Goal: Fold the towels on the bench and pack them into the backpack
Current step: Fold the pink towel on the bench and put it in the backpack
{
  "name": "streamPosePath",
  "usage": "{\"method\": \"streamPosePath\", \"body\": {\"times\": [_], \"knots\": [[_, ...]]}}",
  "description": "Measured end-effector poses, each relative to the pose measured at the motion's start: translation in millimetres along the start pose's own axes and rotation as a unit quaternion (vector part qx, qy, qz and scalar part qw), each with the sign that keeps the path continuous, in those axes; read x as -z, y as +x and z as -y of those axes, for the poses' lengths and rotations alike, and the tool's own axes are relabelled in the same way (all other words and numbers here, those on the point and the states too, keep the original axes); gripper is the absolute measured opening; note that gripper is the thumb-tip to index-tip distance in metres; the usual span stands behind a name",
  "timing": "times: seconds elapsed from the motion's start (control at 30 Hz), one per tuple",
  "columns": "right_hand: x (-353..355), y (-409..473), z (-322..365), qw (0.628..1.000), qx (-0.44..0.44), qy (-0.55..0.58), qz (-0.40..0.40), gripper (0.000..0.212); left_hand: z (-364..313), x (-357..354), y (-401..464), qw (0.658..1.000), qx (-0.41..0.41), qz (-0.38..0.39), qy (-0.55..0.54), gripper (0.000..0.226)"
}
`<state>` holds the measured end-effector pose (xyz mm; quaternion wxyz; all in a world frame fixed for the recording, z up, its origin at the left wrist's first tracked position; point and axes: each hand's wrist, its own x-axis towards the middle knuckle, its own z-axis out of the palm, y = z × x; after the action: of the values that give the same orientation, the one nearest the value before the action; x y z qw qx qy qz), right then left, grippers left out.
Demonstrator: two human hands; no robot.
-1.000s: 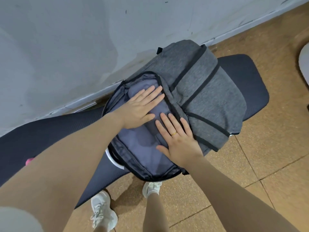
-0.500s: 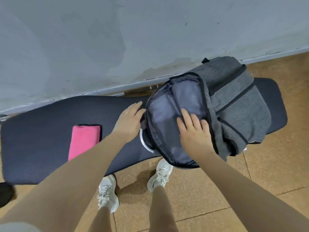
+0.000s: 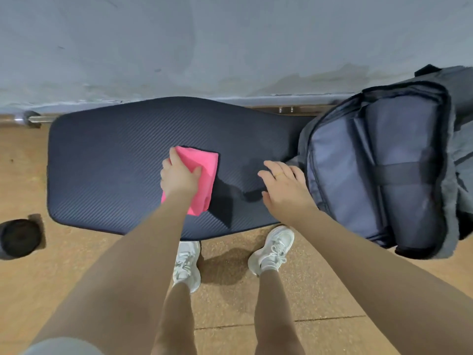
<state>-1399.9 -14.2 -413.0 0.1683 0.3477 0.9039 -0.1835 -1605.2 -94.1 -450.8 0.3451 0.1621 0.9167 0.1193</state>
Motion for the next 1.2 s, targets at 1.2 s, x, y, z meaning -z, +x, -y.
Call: {"method": "streamPosePath", "body": {"times": [1.2], "knots": [[103, -74, -193, 0.953, -0.196, 0.156, -0.172, 0.065, -251, -126, -107, 0.862, -0.41, 0.297, 0.011, 0.032]]}}
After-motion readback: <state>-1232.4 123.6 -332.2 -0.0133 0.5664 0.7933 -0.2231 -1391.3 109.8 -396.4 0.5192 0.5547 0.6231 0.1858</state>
